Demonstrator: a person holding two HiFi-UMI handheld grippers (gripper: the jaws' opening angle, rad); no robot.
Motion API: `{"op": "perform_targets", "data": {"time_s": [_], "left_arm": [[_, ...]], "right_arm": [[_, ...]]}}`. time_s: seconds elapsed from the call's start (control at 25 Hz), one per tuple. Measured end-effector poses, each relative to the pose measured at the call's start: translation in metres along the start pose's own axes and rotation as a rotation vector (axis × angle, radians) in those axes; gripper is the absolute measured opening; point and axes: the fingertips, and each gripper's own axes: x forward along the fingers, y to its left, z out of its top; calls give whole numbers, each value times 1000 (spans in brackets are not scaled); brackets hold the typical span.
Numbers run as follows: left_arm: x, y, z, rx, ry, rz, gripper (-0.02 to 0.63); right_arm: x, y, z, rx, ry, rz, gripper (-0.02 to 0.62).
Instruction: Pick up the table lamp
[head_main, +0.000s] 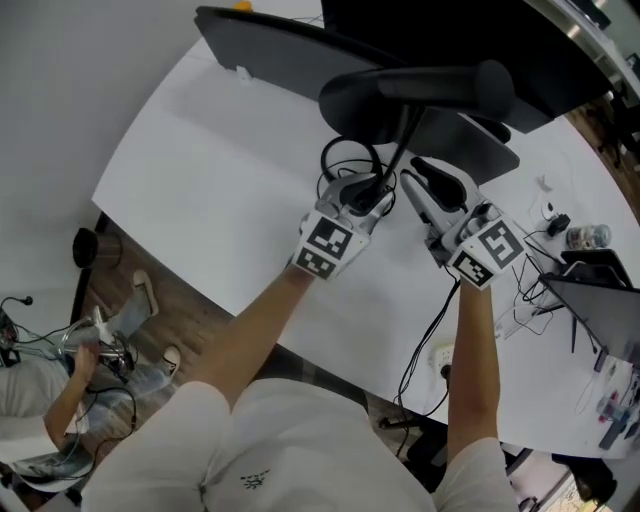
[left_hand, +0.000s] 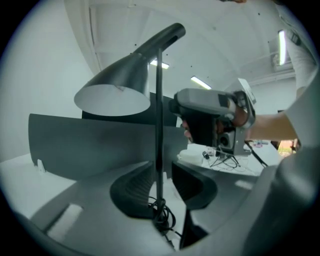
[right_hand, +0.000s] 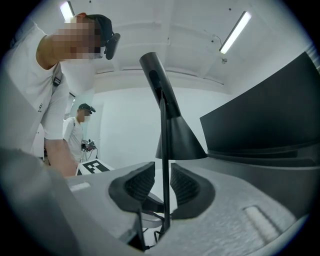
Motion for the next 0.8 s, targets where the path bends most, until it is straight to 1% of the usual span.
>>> {"op": "perform_targets", "data": {"time_s": [0.24, 0.6, 0.8], "left_arm": [[6, 3, 3, 14, -15, 6, 114], [18, 3, -8, 27, -6, 16, 112], [21, 6, -18, 35, 3, 28, 68]], "right_arm": [[10, 2, 6, -17, -8, 57, 97], [17, -1, 5, -34, -8, 84, 98], [25, -5, 6, -36, -11, 101, 97]]}}
